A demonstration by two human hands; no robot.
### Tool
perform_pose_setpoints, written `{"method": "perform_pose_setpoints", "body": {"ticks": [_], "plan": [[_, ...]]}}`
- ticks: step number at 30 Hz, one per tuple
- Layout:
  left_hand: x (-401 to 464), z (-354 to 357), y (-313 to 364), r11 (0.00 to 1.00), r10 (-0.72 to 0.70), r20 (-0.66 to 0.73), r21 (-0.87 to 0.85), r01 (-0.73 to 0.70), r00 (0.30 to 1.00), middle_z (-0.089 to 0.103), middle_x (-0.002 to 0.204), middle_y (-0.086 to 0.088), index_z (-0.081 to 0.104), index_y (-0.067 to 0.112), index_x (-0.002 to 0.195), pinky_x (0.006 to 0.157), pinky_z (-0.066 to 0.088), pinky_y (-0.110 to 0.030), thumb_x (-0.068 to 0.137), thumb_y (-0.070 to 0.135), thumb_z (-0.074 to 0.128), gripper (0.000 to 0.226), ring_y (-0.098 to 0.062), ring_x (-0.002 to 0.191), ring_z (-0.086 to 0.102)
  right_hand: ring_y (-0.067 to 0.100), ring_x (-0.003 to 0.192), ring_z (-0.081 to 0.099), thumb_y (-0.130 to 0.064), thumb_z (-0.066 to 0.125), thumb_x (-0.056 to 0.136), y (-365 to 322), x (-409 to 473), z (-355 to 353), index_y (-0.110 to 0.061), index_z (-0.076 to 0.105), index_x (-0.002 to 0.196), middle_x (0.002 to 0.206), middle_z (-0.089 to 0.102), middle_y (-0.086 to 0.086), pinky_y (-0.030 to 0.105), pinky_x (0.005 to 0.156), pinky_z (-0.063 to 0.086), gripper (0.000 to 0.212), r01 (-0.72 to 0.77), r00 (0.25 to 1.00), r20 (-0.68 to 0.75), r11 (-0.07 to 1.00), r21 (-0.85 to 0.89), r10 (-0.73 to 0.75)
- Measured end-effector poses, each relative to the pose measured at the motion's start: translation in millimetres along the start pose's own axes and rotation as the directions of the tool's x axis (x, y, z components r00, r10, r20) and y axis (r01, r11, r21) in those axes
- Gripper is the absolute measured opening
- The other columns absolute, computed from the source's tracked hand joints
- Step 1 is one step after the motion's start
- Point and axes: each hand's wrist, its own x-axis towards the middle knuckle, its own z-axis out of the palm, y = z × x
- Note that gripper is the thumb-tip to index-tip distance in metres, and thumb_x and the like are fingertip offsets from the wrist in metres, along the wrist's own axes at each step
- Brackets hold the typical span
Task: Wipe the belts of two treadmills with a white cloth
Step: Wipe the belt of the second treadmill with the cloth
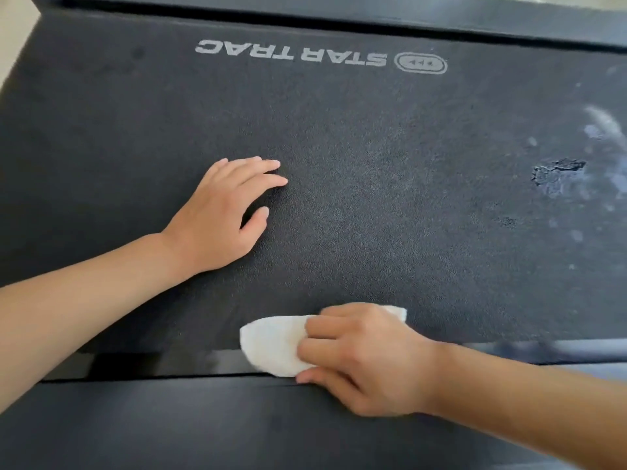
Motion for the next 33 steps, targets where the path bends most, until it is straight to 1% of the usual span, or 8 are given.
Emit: {"method": "perform_pose_setpoints", "body": {"ticks": [9,13,17,20,23,27,30,33], "plan": [[-8.9,-17.7,-7.8,0.997,0.025,0.135,0.067,-0.034,0.991,0.035,0.168,0.005,0.048,0.025,0.155,0.129,0.019,-0.047,0.104,0.037,0.038,0.053,-0.020,0.157,0.028,0.024,0.072,0.048,-0.036,0.055,0.104,0.0,49.1,11.1,-0.014,0.056,0.088,0.081,0.051,0.002,0.041,0.060,0.044,0.027,0.158,0.987,0.004,0.986,-0.059,-0.159],[-15.7,-14.3,-12.0,0.998,0.032,0.109,0.058,-0.039,0.994,0.037,0.167,0.003,0.049,0.023,0.154,0.129,0.021,-0.047,0.105,0.033,0.038,0.052,-0.022,0.157,0.030,0.025,0.072,0.054,-0.045,0.054,0.101,78.7,30.4,-30.8,-0.012,0.061,0.094,0.081,0.054,-0.001,0.037,0.061,0.045,0.035,-0.109,0.966,-0.249,0.980,-0.169,0.065],[-16.6,-12.6,-9.4,0.998,0.034,0.061,0.058,-0.038,0.998,0.042,0.164,0.003,0.053,0.022,0.151,0.125,0.027,-0.052,0.103,0.030,0.043,0.049,-0.023,0.154,0.035,0.040,0.084,0.058,-0.050,0.049,0.098,190.7,10.4,-109.2,-0.016,0.054,0.108,0.090,0.062,0.011,0.042,0.071,0.044,0.036,-0.722,0.615,-0.566,0.681,-0.123,0.550],[-16.2,-11.9,-9.0,0.998,0.039,0.054,0.054,-0.042,0.998,0.043,0.163,0.003,0.054,0.022,0.151,0.124,0.029,-0.054,0.103,0.030,0.044,0.049,-0.024,0.154,0.036,0.037,0.081,0.051,-0.048,0.045,0.099,205.9,8.8,-126.2,-0.014,0.048,0.113,0.098,0.063,0.021,0.042,0.070,0.040,0.037,-0.847,0.465,-0.584,0.526,-0.075,0.665],[-15.6,-12.1,-9.9,0.997,0.047,0.055,0.052,-0.050,0.997,0.043,0.164,0.004,0.054,0.022,0.151,0.125,0.028,-0.052,0.103,0.031,0.043,0.050,-0.023,0.154,0.035,0.032,0.077,0.051,-0.055,0.050,0.096,143.7,30.0,-82.0,-0.018,0.042,0.095,0.085,0.055,0.001,0.038,0.063,0.036,0.038,-0.725,0.631,-0.551,0.667,-0.170,0.546],[-14.4,-13.2,-12.0,0.995,0.070,0.035,0.063,-0.072,0.997,0.047,0.160,-0.004,0.057,0.014,0.148,0.127,0.027,-0.043,0.101,0.029,0.046,0.050,-0.026,0.151,0.040,0.028,0.076,0.056,-0.050,0.058,0.097,23.5,45.7,-2.5,-0.021,0.054,0.090,0.085,0.057,-0.001,0.039,0.063,0.043,0.030,-0.187,0.957,-0.258,0.965,-0.185,0.136],[-14.8,-12.8,-11.4,0.995,0.066,0.024,0.069,-0.067,0.998,0.048,0.159,-0.006,0.057,0.012,0.146,0.126,0.027,-0.042,0.101,0.027,0.046,0.049,-0.027,0.149,0.041,0.026,0.074,0.055,-0.044,0.058,0.100,20.7,39.0,5.5,-0.018,0.060,0.092,0.084,0.057,0.000,0.038,0.062,0.043,0.028,0.048,0.990,-0.126,0.987,-0.152,-0.067],[-14.9,-11.6,-10.7,0.996,0.055,0.022,0.068,-0.056,0.998,0.048,0.159,-0.002,0.057,0.014,0.146,0.127,0.026,-0.040,0.101,0.028,0.046,0.048,-0.024,0.149,0.040,0.024,0.080,0.061,-0.047,0.060,0.097,95.7,40.4,-42.5,-0.023,0.059,0.090,0.082,0.057,-0.008,0.036,0.065,0.045,0.025,-0.257,0.908,-0.383,0.947,-0.191,0.169]]}}
